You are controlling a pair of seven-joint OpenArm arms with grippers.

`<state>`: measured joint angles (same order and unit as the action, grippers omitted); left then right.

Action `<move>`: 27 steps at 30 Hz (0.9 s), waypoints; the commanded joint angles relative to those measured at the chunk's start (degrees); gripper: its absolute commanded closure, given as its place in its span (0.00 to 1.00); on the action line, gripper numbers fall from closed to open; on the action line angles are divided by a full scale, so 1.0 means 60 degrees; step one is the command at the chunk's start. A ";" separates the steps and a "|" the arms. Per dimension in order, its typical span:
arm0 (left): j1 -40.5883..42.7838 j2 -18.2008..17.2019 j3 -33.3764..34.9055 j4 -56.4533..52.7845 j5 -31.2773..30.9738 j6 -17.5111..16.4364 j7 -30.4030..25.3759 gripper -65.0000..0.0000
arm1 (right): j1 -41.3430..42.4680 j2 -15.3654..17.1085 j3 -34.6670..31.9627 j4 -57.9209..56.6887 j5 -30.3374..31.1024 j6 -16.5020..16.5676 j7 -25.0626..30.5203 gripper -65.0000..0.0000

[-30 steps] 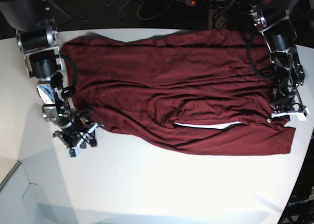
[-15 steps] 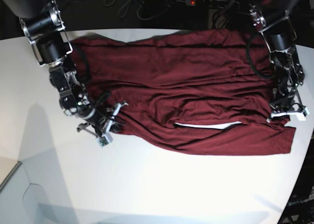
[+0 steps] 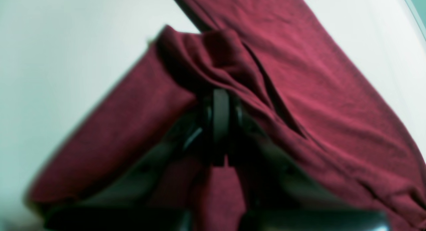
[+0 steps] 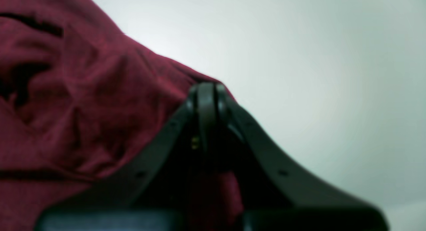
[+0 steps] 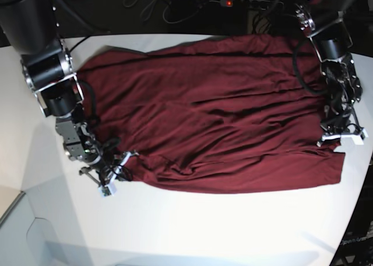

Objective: Layout the t-shirt on the table in an organized manner, then fold the t-shirt properly
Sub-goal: 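Release the right gripper and regrasp the shirt's hem corner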

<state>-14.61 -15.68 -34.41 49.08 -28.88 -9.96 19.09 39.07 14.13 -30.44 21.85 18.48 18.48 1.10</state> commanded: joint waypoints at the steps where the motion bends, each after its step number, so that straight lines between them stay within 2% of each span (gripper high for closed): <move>1: -0.0224 -0.0163 -0.0030 0.0355 -0.0087 -0.0062 -0.0244 1.00 | 0.0250 0.0128 -0.0019 -0.0352 -0.0318 -0.0245 -0.0572 0.99; 4: -0.0239 0.0013 -0.0030 0.0750 -0.0102 -0.0062 -0.0230 1.00 | 0.0705 0.0128 -0.0019 -0.0923 -0.0318 -0.0303 -0.0147 0.99; 5: -0.0268 0.0028 -0.0030 0.0897 -0.0102 -0.0062 -0.0230 1.00 | 0.0778 0.0128 -0.0019 -0.0996 -0.0318 -0.0494 -0.0030 0.99; 10: -0.0473 0.0101 -0.0030 0.1205 -0.0102 -0.0062 -0.0288 1.00 | 0.0895 0.0128 -0.0019 -0.0967 -0.0318 -0.2194 0.0351 0.98; 14: -0.0810 0.0116 -0.0030 0.1205 -0.0102 -0.0062 -0.0244 1.00 | 0.0939 0.0114 -0.0019 -0.0982 -0.0318 -0.2765 0.0585 0.98; 22: -0.1250 0.0628 0.0190 0.1249 -0.0527 -0.0136 -0.0230 1.00 | 0.0954 -0.0077 0.0025 -0.0952 -0.0318 -0.2838 0.0966 0.98; 27: -0.1865 0.0731 0.1699 0.0179 -0.0292 -0.0062 -0.0303 1.00 | 0.0954 -0.0077 0.0025 -0.0952 -0.0303 -0.2838 0.0966 0.98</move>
<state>-24.62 -11.05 -23.99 49.23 -30.37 -9.80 18.00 42.81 13.32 -30.50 15.42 16.71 2.07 5.45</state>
